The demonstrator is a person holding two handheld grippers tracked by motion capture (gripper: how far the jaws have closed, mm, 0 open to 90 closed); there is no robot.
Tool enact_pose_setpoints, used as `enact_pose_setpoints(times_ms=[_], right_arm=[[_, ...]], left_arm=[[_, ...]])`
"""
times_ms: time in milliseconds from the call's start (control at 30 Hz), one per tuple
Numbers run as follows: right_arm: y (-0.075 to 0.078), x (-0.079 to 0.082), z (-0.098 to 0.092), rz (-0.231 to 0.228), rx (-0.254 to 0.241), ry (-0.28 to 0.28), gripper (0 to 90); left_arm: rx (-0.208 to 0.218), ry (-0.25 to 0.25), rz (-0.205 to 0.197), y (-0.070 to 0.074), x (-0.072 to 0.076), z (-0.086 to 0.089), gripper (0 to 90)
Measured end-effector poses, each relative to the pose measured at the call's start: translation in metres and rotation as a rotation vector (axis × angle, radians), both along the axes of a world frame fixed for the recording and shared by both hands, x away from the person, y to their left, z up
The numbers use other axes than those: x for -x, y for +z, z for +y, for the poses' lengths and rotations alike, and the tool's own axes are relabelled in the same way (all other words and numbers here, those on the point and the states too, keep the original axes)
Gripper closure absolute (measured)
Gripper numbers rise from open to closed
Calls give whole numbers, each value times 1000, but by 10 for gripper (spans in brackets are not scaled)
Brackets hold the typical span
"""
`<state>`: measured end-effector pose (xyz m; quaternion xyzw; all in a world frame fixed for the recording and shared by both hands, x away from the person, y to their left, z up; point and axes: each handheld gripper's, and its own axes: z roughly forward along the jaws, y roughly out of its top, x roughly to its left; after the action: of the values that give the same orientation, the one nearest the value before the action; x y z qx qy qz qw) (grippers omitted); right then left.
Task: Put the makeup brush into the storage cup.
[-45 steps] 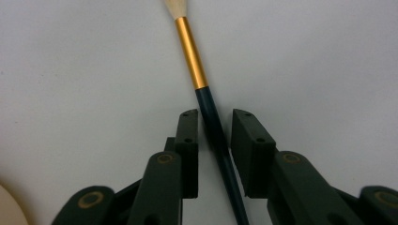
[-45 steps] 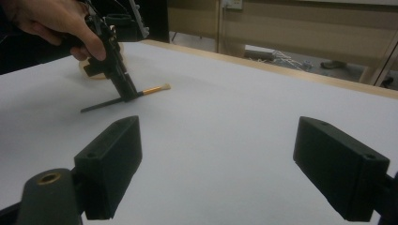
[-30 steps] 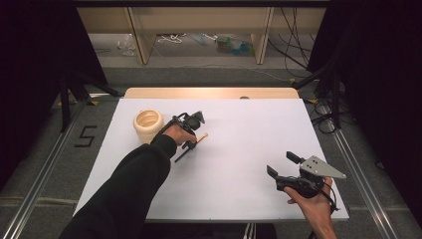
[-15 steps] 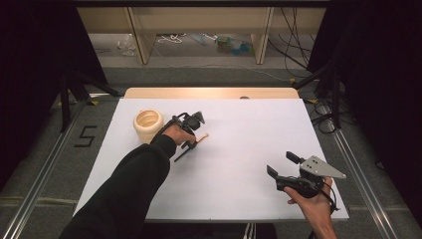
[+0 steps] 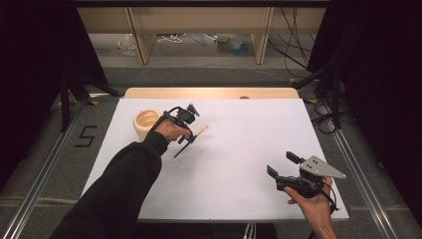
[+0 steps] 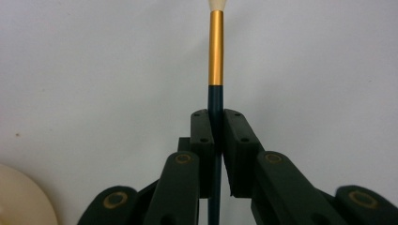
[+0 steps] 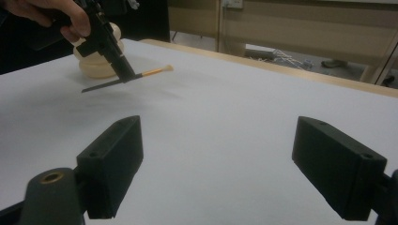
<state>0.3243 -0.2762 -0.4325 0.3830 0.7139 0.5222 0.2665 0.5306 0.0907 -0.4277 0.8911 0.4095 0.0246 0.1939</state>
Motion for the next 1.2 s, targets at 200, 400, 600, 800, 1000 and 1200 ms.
enact_pose_setpoints(times_ms=[200,400,600,800,1000,1200], right_arm=[[-1,0,0,1,-11,5,177],[0,0,-1,-1,-1,-7,177],[0,0,-2,1,2,-6,177],[0,0,-2,3,0,-6,177],[-1,-1,-2,-2,-18,-5,177],[0,1,-3,17,11,-10,177]], left_arm=[[84,0,-49,12,3,7,829],[140,-6,-104,30,7,19,829],[215,37,-166,43,11,35,829],[281,67,-230,56,16,50,829],[328,102,-314,68,23,68,829],[363,139,-344,68,28,79,829]])
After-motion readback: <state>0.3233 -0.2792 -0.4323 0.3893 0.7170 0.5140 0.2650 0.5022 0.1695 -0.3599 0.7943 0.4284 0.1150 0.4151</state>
